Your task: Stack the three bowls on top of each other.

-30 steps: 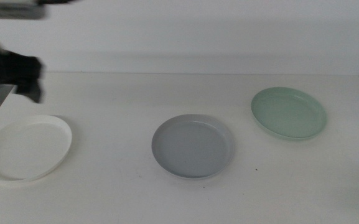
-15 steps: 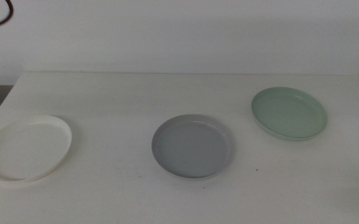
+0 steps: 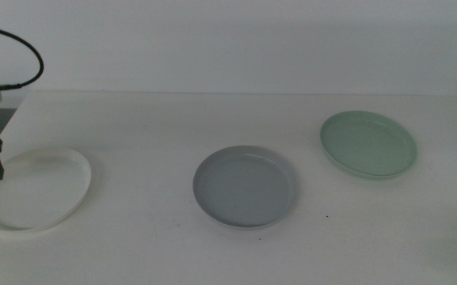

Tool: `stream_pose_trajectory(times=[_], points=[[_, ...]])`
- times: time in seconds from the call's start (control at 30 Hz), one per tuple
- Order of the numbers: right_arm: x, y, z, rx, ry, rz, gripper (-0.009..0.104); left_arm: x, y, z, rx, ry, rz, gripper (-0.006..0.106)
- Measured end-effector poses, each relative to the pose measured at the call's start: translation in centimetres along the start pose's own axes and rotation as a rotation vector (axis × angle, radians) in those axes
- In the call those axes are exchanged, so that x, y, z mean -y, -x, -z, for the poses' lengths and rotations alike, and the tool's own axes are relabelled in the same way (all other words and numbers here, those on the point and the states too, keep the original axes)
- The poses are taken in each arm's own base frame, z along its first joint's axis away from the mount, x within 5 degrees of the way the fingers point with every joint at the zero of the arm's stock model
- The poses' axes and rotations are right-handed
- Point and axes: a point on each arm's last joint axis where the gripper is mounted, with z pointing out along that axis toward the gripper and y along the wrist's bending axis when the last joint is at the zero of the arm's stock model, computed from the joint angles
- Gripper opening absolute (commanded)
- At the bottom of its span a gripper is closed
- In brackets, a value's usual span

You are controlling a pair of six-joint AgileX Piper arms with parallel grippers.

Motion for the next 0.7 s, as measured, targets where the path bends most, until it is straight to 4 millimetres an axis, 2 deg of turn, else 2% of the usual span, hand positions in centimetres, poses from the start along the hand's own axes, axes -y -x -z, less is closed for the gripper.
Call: stream_pose_trajectory(times=[0.27, 0.37, 0.5, 0.7], points=[[0.0, 0.0, 0.0, 0.000, 0.000, 0.000, 0.093, -1.2, 0.9, -3.8, -0.002, -0.021, 0.001, 0.093], [0.0, 0.0, 0.0, 0.000, 0.000, 0.000, 0.093, -1.2, 0.8, -4.9, -0.026, -0.030, -0.022, 0.086], [0.0, 0.0, 0.0, 0.000, 0.000, 0.000, 0.093, -1.2, 0.7, -5.5, -0.039, -0.037, -0.046, 0.063], [0.0, 0.0, 0.0, 0.000, 0.000, 0.000, 0.093, -1.1, 0.7, -5.6, -0.045, -0.056, -0.034, 0.008]])
